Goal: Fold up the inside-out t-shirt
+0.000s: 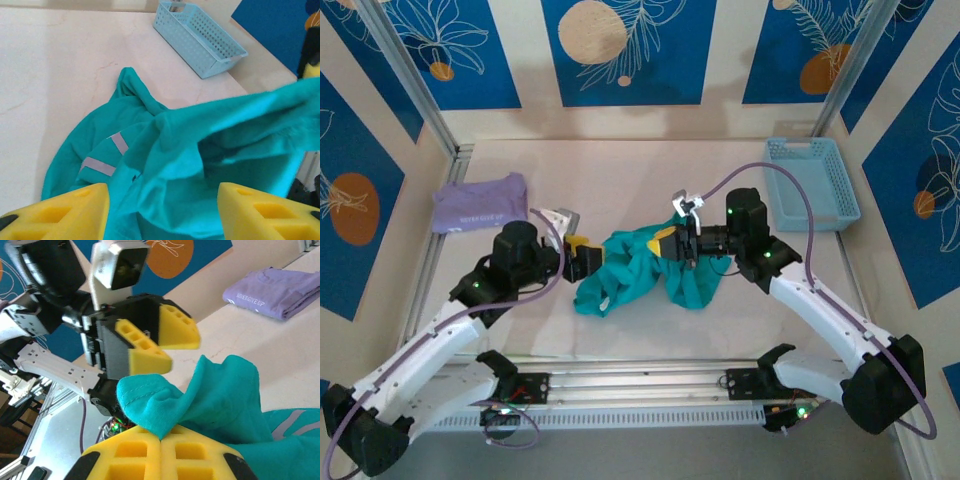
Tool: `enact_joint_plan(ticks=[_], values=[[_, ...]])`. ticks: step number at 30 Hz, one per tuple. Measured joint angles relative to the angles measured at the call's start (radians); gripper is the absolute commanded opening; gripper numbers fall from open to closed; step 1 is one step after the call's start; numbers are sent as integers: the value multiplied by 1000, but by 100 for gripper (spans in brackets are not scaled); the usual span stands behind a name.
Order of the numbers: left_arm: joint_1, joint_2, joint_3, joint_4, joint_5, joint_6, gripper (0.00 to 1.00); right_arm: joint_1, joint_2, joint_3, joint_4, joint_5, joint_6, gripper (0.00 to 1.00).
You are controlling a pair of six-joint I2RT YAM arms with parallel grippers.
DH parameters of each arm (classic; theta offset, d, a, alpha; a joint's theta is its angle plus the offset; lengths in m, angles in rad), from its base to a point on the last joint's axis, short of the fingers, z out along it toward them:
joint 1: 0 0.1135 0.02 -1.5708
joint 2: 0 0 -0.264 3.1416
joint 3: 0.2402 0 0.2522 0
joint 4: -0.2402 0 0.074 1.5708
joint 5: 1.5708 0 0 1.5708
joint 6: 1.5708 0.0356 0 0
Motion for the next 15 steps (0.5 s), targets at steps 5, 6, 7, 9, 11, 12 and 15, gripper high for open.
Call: enact_joint_plan(ticks=[5,6,7,9,11,12,15], values=[[-86,27,32,-38,-69,53,67,-17,0,0,0,-14,0,0],[-100,43,36,-43,-81,66,68,-18,0,0,0,-16,0,0],[-108,57,41,-50,-89,75,69,-18,0,0,0,-18,0,0],[-117,103,64,-66,-114,93,70,-18,0,0,0,-25,-2,0],[-118,151,91,-72,-137,108,70,-18,0,0,-5,-29,-9,0],[-117,178,106,-71,-143,114,68,-18,-2,-2,-6,-29,-14,0],[-117,241,136,-62,-137,127,45,-24,-14,-17,-13,-33,-31,0]])
